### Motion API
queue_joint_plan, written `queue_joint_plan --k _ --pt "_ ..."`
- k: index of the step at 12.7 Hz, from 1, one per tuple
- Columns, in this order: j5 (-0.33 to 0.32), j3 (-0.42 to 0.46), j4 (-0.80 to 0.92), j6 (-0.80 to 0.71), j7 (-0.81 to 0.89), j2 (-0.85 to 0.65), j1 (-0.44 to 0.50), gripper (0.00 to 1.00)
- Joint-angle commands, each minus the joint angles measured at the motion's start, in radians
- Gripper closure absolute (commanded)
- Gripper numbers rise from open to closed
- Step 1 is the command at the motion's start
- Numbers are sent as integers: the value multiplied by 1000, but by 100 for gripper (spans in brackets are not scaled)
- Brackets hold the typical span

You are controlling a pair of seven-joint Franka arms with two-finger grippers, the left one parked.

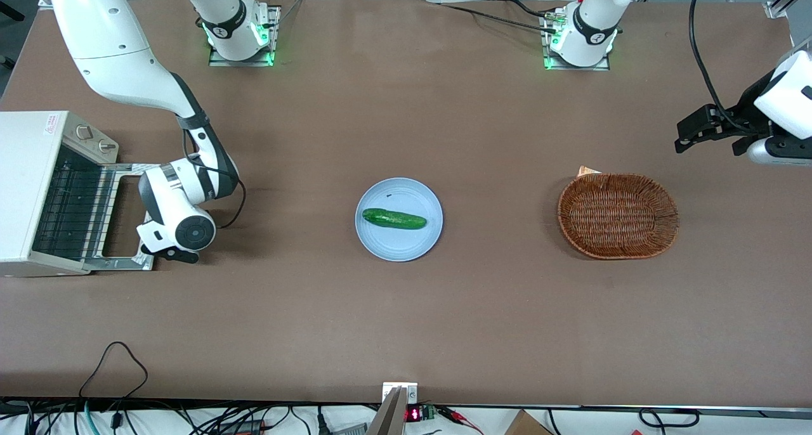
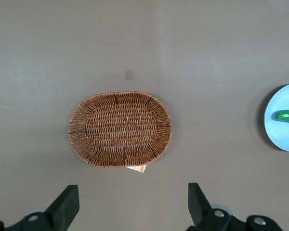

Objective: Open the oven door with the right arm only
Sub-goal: 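Release the handle and lift the right gripper off the open door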

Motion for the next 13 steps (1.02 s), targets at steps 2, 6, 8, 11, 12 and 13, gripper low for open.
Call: queue_joint_plan --k 2,6,8,11,12,13 --pt "127 18 30 -82 -119 -68 -9 47" --pt "290 15 149 -262 -258 -130 -14 0" --pt "382 8 211 -357 -300 -161 -14 0" --pt "489 8 233 -414 -315 -236 -56 0" --pt "529 5 233 -429 -355 -269 -73 0" --pt "561 5 233 -441 -383 -301 -90 0"
